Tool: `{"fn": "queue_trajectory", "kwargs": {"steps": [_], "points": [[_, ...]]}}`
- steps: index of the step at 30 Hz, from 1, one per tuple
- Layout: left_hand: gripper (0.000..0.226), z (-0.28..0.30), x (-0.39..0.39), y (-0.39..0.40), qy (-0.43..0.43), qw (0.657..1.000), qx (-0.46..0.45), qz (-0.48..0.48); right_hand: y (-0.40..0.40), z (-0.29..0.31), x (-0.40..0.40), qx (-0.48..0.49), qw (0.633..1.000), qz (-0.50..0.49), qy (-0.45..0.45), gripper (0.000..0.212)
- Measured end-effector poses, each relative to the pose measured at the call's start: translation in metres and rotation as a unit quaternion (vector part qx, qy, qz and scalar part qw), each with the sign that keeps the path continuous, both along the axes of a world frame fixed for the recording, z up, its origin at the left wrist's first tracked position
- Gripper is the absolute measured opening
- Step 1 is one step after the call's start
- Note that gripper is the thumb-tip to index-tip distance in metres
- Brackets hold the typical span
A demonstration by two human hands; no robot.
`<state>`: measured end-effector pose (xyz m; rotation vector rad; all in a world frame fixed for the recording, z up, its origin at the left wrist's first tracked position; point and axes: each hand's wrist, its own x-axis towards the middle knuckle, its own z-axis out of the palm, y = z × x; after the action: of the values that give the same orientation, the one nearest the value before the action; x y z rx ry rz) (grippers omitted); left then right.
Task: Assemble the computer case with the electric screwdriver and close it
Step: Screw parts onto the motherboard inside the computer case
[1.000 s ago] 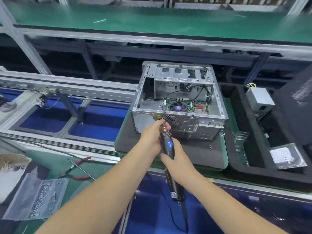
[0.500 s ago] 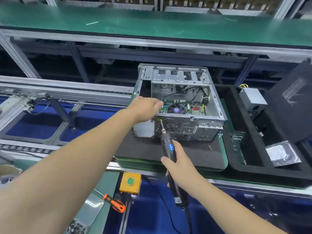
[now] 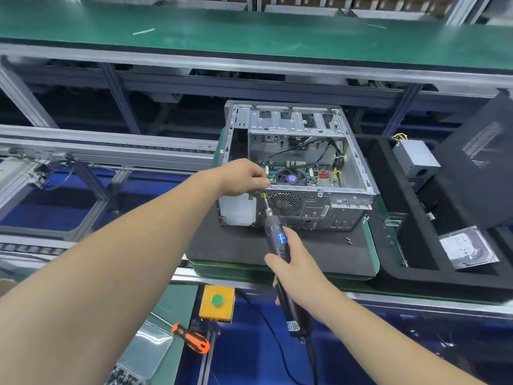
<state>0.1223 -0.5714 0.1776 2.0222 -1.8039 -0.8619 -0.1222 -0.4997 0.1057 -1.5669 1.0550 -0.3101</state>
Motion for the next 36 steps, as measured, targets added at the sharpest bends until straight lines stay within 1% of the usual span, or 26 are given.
{"fn": "queue_trajectory", "kwargs": {"steps": [4, 7, 9, 15, 19, 22, 26, 36], "points": [[0.037, -0.0007, -0.0016, 0.0022, -0.010, 1.000, -0.007, -0.005, -0.0008, 0.0016, 0.0077, -0.001, 1.000, -0.011, -0.004, 0.065], [0.029, -0.0023, 0.0003, 0.0016, -0.010, 1.000, -0.010, -0.006, -0.0019, 0.0019, 0.0096, 0.006, 1.000, -0.025, 0.005, 0.069], [0.025, -0.0031, 0.0006, 0.0018, -0.012, 1.000, -0.016, -0.006, -0.0021, 0.0011, 0.0084, 0.011, 0.999, -0.031, 0.009, 0.068], [0.028, -0.0058, 0.0011, 0.0005, -0.025, 0.999, -0.018, -0.009, -0.0043, 0.0019, 0.0061, 0.019, 0.999, -0.029, 0.004, 0.059], [0.024, -0.0072, 0.0020, 0.0013, -0.029, 0.999, -0.018, -0.010, -0.0048, 0.0026, 0.0061, 0.026, 0.999, -0.030, 0.007, 0.063], [0.025, -0.0079, 0.0036, 0.0027, 0.006, 1.000, 0.000, -0.005, -0.0045, 0.0032, 0.0065, 0.029, 0.999, -0.029, 0.008, 0.064], [0.029, -0.0092, 0.0040, 0.0034, 0.009, 1.000, 0.004, -0.002, -0.0047, 0.0028, 0.0075, 0.036, 0.999, -0.030, 0.014, 0.069], [0.030, -0.0077, 0.0041, 0.0049, 0.004, 1.000, 0.003, -0.022, -0.0070, 0.0037, 0.0082, 0.037, 0.999, -0.028, 0.015, 0.067]]}}
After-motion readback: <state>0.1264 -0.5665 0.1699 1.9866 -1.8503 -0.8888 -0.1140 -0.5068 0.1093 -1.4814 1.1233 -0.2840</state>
